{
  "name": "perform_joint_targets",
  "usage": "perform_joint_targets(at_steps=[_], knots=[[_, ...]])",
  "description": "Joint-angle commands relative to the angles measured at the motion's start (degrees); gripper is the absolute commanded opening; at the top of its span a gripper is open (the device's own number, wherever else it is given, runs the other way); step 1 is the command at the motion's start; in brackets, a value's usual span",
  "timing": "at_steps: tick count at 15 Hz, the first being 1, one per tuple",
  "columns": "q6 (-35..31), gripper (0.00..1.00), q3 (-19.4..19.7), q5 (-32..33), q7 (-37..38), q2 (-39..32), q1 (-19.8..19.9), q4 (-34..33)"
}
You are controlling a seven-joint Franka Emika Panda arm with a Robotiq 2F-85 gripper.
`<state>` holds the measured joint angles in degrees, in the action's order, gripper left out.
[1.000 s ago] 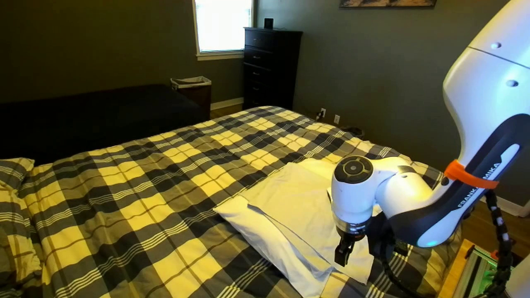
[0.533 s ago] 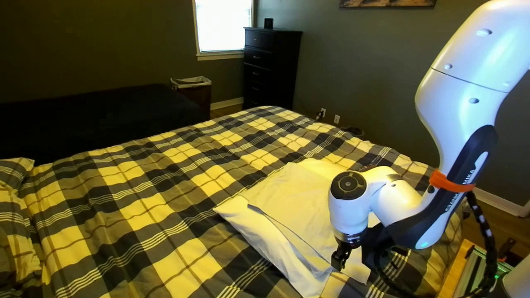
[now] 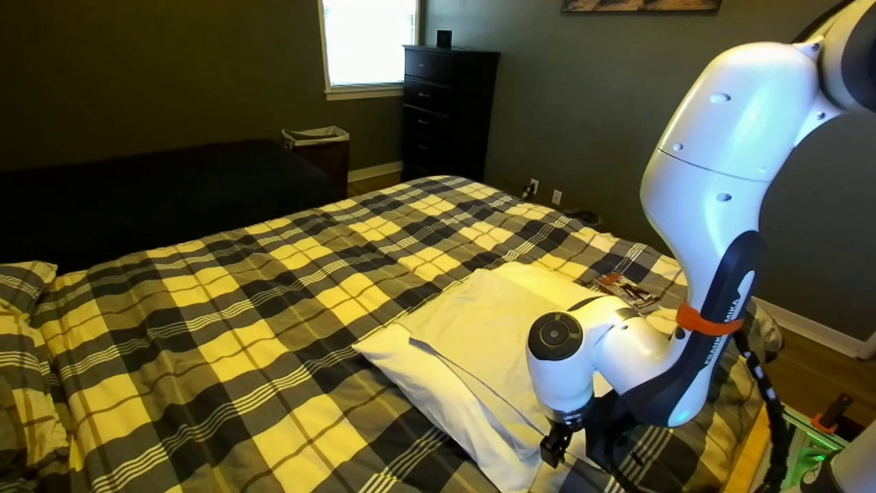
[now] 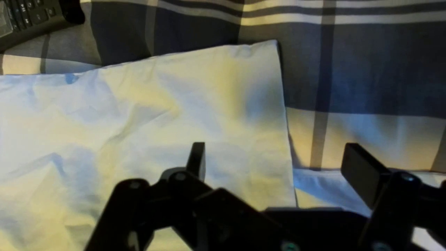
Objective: Partially unfold the sheet
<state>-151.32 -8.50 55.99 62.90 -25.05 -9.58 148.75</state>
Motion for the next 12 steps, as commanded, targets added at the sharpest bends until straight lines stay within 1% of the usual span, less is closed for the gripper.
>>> perform_joint_targets(at_steps=[1,2,4,7,9,12], knots=[[3.83,1.0,1.24,1.56,3.03,-4.66,-2.79,-3.14],[4.4,1.0,3.21,0.08,2.59,-4.95,-5.34,-3.45],[5.79,1.0,3.84,0.08,3.31,-5.97,-6.57,-4.2],[6.63,1.0,5.01,0.89,4.61,-7.17,-8.21,-5.28],[6.08,1.0,5.6,1.47,5.67,-7.68,-9.03,-5.91],[6.38,1.0,6.29,1.09,6.36,-8.86,-9.54,-6.83]])
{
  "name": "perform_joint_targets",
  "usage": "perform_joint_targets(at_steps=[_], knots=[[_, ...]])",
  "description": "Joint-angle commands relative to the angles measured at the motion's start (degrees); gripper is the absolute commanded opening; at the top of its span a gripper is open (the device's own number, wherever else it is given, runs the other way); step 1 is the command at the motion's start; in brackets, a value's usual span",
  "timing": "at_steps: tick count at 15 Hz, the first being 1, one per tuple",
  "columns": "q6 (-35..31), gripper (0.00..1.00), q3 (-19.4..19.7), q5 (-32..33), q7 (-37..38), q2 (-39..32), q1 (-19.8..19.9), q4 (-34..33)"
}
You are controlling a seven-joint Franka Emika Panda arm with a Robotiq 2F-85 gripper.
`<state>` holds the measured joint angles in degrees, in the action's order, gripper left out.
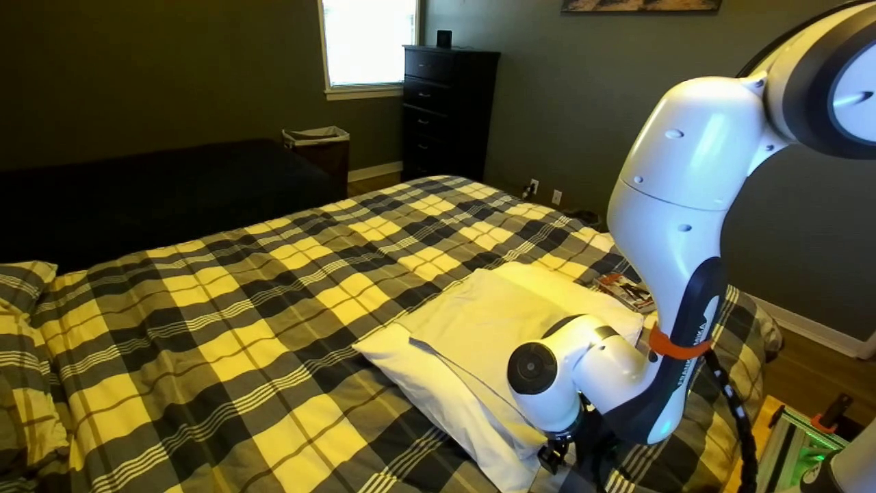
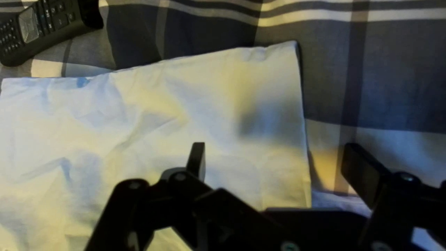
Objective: Partially unfold the sheet
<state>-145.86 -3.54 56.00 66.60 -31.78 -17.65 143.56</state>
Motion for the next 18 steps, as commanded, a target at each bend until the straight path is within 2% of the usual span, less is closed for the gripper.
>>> perform_joint_targets(at_steps=[1,3,4,5,6,8,15,17,18], knots=[[0.78,1.0,1.61,1.14,2.78,-2.4,-1.48,-1.82],[0.84,0.99,1.95,0.94,2.9,-2.98,-1.53,-2.19],[1.04,0.82,2.14,0.85,2.78,-3.29,-1.52,-2.43],[1.09,0.74,2.28,0.81,2.74,-3.46,-1.52,-2.57],[1.16,0.71,2.51,0.91,3.0,-3.5,-1.62,-2.59],[1.38,0.53,2.92,0.94,3.37,-2.8,-1.62,-2.25],[3.18,0.02,3.99,1.47,4.37,1.7,-0.73,0.58],[2.46,0.0,4.46,1.58,4.09,3.33,0.66,1.94],[2.79,0.0,3.22,0.28,2.77,0.5,0.43,-0.75]])
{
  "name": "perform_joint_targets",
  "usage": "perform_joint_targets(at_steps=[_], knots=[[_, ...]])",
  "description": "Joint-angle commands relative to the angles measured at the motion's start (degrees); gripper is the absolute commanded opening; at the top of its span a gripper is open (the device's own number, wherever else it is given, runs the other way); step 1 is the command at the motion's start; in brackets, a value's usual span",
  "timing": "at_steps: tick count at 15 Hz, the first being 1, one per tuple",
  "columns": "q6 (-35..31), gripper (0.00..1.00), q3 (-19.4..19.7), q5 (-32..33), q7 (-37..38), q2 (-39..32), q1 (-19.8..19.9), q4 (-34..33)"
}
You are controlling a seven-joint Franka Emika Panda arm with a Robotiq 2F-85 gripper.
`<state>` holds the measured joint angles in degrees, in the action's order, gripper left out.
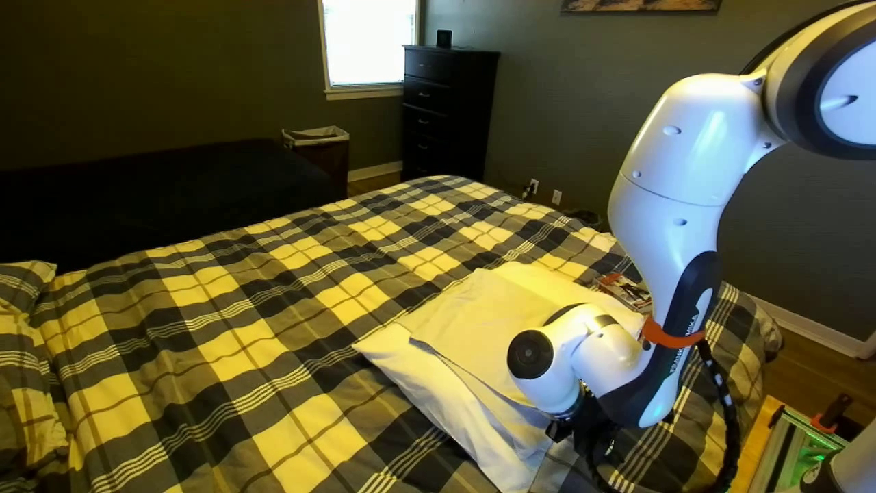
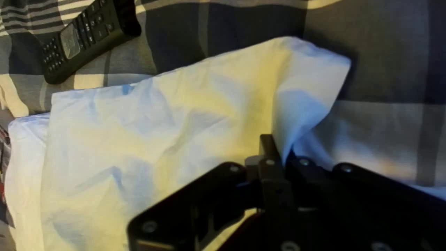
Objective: Partially unfold the sheet
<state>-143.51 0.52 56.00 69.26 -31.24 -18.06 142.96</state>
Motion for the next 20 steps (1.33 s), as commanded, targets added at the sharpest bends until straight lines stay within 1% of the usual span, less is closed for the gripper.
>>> perform_joint_targets(at_steps=[1,7,8,10,13,16,18,20], knots=[[0.44,0.03,-0.8,0.26,0.0,0.42,1.12,0.03],[0.39,0.03,-1.11,0.2,-0.09,0.25,1.17,-0.14],[0.39,0.01,-1.11,0.2,-0.09,0.26,1.17,-0.14],[-0.54,0.01,0.85,1.06,1.66,0.8,2.36,0.42],[-2.03,0.01,3.82,2.89,5.47,3.76,4.07,3.22],[-2.59,0.01,6.55,8.24,12.04,7.66,4.82,5.64],[-2.78,0.01,7.76,14.25,18.5,10.38,5.84,7.0],[-1.56,0.01,7.6,18.55,23.37,12.85,8.19,8.0]])
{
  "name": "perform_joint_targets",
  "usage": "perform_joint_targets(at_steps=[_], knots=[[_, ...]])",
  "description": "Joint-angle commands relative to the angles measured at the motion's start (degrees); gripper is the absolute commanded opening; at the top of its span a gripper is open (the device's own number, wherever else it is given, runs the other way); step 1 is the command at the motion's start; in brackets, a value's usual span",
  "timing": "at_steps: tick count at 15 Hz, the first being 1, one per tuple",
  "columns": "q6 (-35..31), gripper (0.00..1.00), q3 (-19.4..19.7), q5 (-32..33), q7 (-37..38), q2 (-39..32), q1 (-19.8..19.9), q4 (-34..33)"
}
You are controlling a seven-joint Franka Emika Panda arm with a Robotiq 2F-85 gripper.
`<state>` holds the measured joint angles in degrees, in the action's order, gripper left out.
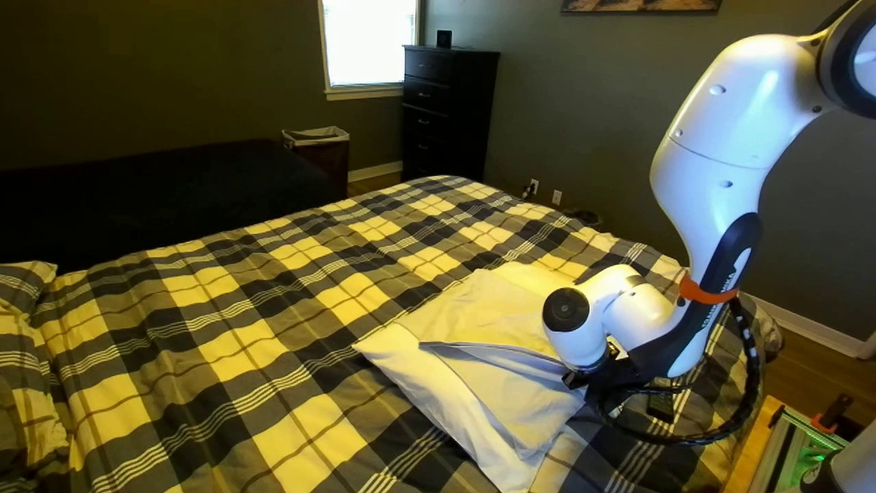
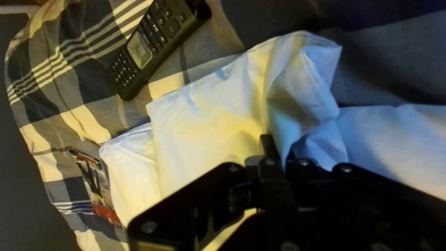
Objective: Partially unfold the sheet
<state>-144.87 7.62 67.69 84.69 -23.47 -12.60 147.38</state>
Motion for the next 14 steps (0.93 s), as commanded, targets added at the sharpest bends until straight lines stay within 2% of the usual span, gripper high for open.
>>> perform_joint_targets(at_steps=[1,5,10,11,12,14], knots=[[0.07,0.01,0.39,8.42,10.29,6.07,4.14,3.91],[0.52,0.01,0.08,11.86,16.09,8.23,9.72,3.49],[-1.89,0.01,1.41,11.73,20.51,9.7,16.74,2.48],[-1.6,0.01,1.45,11.58,20.65,10.34,17.49,2.57],[0.25,0.03,-0.14,10.17,18.03,9.13,16.63,1.92],[0.09,0.03,0.31,10.12,18.12,9.71,17.95,1.84]])
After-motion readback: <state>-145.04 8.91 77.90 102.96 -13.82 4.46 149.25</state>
